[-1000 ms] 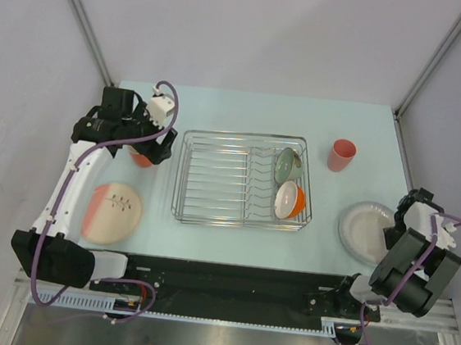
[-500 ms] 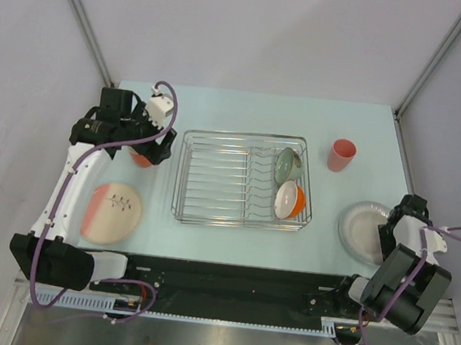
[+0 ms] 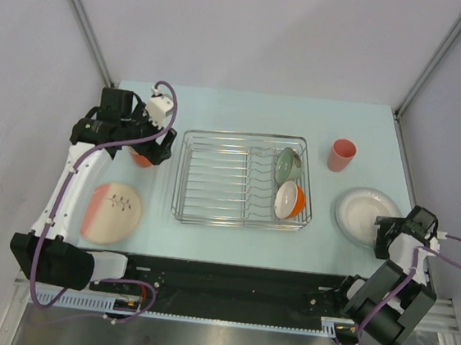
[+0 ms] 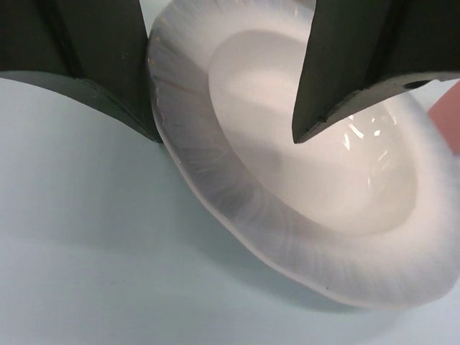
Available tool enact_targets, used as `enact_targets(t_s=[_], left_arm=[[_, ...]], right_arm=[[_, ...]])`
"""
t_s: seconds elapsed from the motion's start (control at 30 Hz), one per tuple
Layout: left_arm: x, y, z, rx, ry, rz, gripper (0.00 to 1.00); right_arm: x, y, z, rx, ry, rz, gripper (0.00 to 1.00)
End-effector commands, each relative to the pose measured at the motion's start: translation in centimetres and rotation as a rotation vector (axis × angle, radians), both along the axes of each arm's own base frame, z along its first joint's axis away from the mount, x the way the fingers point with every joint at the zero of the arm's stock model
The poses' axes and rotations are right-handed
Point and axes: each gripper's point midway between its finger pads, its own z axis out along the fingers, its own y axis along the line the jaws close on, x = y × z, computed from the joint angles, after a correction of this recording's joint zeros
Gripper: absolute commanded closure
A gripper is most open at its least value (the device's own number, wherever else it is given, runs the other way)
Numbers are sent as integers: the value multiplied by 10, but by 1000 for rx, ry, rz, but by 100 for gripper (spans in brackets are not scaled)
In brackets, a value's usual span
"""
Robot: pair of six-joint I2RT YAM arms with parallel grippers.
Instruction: Load the mixed dishes into the dish rack
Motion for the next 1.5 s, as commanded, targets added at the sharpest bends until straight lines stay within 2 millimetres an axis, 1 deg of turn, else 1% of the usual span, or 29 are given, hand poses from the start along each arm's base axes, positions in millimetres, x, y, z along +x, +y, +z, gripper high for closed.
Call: enact_targets(t_s=[0.0, 0.03, 0.07, 0.1, 0.13, 0.17, 0.2, 0.27, 0.43, 0.53, 0.57, 0.63, 0.67, 0.73, 0.8, 0.87, 0.9, 0.97, 1.0, 1.07, 1.1, 1.13, 1.17, 1.2, 1.27, 1.3, 1.4, 1.43, 1.47], left_arm=[[3, -6, 9, -31, -17, -7, 13], [4, -6, 8, -29, -17, -7, 12], [5, -5, 8, -25, -21, -5, 13], [4, -5, 7, -21, -18, -4, 12], [4, -4, 6, -17, -21, -4, 13], [4, -3, 6, -15, -24, -1, 13], [4, -2, 3, -6, -20, 1, 12], [4, -1, 2, -1, -23, 2, 12], [3, 2, -4, 16, -27, 8, 12], [2, 4, -5, 22, -32, 10, 12], [1, 3, -6, 21, -32, 9, 12], [0, 3, -8, 20, -25, 10, 12], [1, 4, -8, 20, -28, 12, 12], [1, 4, -11, 22, -22, 13, 12], [0, 4, -13, 22, -17, 13, 12], [0, 4, -16, 24, -13, 12, 13], [0, 4, -17, 25, -10, 13, 12], [0, 4, -22, 23, -4, 12, 12], [1, 3, -23, 19, 0, 10, 12], [2, 1, -28, 9, 19, 9, 12], [2, -1, -30, 2, 27, 4, 12], [2, -2, -34, -2, 43, 3, 12], [4, -3, -37, -7, 61, 4, 13], [5, -5, -40, -16, 78, 2, 13], [6, -7, -45, -22, 111, -1, 13], [5, -7, -47, -25, 127, -1, 13], [6, -9, -56, -35, 169, 4, 13], [6, -9, -59, -36, 180, 8, 13], [7, -9, -60, -35, 183, 11, 14]], right_arm=[[5, 26, -11, 149, -112, 56, 26], [4, 32, -15, 184, -138, 65, 27], [2, 29, -16, 191, -160, 48, 28], [8, 23, -14, 175, -216, 45, 28], [7, 25, -18, 195, -245, 43, 29], [3, 37, -26, 249, -268, 52, 31], [5, 32, -27, 241, -300, 36, 32], [1, 38, -36, 277, -290, 37, 34], [2, 40, -41, 297, -283, 53, 38], [4, 40, -41, 298, -286, 63, 49], [4, 40, -42, 298, -286, 68, 60], [3, 42, -42, 297, -285, 83, 72], [2, 42, -42, 296, -288, 87, 85], [2, 45, -41, 292, -295, 104, 97], [0, 47, -38, 284, -297, 119, 100], [3, 43, -27, 219, -319, 169, 100], [0, 44, -25, 214, -304, 181, 100], [4, 36, -5, 124, -329, 214, 100], [0, 40, -3, 112, -310, 250, 100], [9, 33, 26, 15, -341, 312, 100], [9, 48, 28, 19, -308, 393, 100], [12, 48, 34, -16, -292, 422, 100], [17, 49, 50, -56, -293, 453, 100], [24, 62, 59, -88, -288, 536, 100], [29, 67, 72, -148, -274, 572, 100], [37, 74, 93, -199, -318, 607, 100], [51, 86, 130, -228, -407, 665, 100], [57, 96, 151, -230, -462, 695, 100], [62, 100, 165, -240, -505, 711, 100]])
